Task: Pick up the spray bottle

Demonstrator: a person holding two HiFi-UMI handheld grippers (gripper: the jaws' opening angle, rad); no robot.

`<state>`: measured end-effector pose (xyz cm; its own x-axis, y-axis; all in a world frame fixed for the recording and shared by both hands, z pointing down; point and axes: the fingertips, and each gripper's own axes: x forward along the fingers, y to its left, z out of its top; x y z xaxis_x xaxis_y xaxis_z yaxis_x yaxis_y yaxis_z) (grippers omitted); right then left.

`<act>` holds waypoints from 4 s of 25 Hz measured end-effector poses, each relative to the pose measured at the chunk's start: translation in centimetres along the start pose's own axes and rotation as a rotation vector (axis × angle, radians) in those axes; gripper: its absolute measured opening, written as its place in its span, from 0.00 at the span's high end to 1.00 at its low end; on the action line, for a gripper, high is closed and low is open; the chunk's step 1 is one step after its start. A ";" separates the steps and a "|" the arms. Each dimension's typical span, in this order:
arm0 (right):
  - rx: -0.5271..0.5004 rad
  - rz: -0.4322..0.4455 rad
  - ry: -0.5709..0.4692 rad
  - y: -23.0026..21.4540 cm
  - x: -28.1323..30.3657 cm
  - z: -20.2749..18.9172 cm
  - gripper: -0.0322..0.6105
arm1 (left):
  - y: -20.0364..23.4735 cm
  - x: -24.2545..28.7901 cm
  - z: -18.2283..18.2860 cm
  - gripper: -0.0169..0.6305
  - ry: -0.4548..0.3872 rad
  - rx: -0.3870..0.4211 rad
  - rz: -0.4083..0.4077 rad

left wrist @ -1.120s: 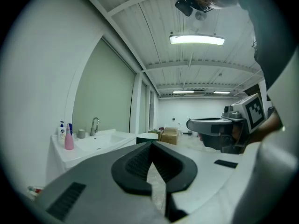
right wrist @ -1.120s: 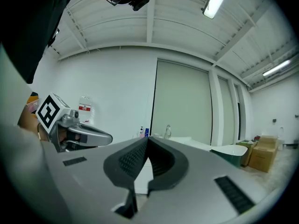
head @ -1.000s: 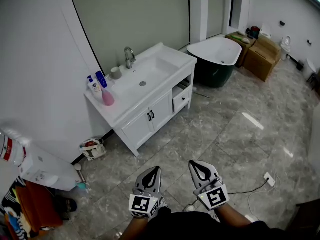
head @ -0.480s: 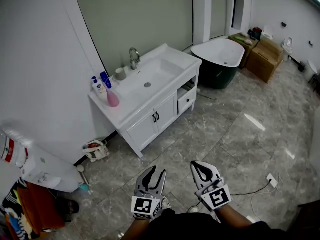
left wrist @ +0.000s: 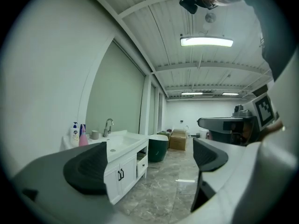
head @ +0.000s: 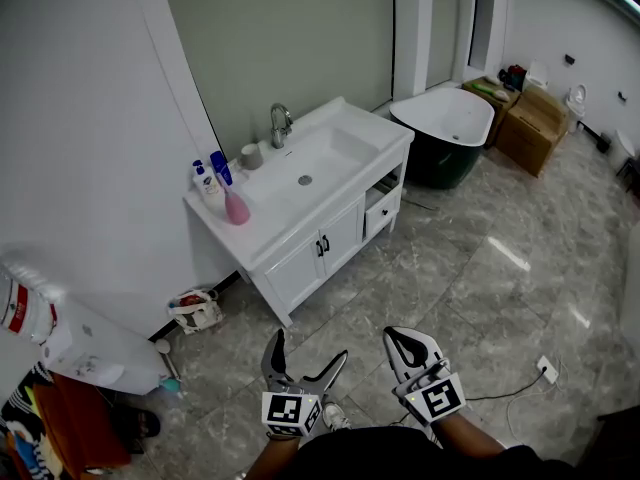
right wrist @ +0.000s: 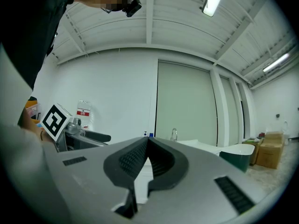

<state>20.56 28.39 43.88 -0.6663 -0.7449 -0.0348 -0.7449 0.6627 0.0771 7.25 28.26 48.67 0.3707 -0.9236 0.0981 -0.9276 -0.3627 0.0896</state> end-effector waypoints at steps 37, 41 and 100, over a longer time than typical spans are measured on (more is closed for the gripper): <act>0.007 0.150 0.016 -5.4 18.5 -2.0 0.95 | 13.5 11.6 1.4 0.09 0.045 0.043 0.187; 0.008 0.181 0.009 -7.9 20.4 -2.0 0.95 | 14.1 14.3 1.6 0.09 0.050 0.033 0.218; 0.021 0.461 0.006 -11.3 57.3 -4.5 0.95 | 42.4 30.0 3.0 0.16 0.104 -0.002 0.537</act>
<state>-9.07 -22.08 45.47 -0.9281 -0.3722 0.0039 -0.3713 0.9264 0.0629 -21.08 -15.18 52.39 -0.1522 -0.9616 0.2285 -0.9876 0.1568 0.0021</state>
